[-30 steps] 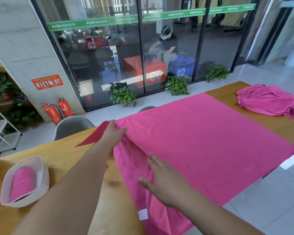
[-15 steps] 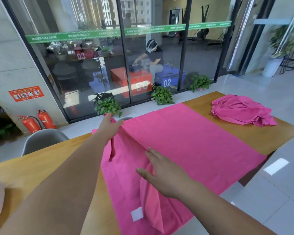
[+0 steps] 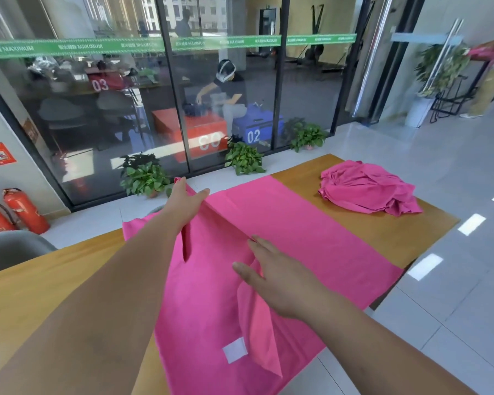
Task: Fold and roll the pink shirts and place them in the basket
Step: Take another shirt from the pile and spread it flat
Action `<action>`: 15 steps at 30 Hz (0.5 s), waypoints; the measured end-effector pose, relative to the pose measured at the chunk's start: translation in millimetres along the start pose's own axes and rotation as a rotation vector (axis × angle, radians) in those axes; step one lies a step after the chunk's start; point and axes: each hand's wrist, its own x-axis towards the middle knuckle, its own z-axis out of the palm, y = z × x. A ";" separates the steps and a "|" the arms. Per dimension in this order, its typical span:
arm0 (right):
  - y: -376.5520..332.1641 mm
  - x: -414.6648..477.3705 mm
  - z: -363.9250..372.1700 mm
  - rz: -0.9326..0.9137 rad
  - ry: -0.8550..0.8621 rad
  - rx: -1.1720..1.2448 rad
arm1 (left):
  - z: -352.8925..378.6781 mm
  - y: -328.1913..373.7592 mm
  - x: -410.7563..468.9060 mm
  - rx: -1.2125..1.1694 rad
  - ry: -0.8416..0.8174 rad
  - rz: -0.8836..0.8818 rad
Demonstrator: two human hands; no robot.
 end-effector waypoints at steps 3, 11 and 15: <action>28.6 12.8 -15.7 0.007 0.007 0.013 | 36.3 15.8 22.2 -0.015 0.000 0.044; 115.2 53.5 -58.0 0.042 0.002 0.039 | 147.6 54.8 88.5 -0.053 -0.038 0.035; 156.2 61.8 -76.4 0.065 0.000 0.050 | 200.4 65.1 108.1 -0.042 -0.047 0.046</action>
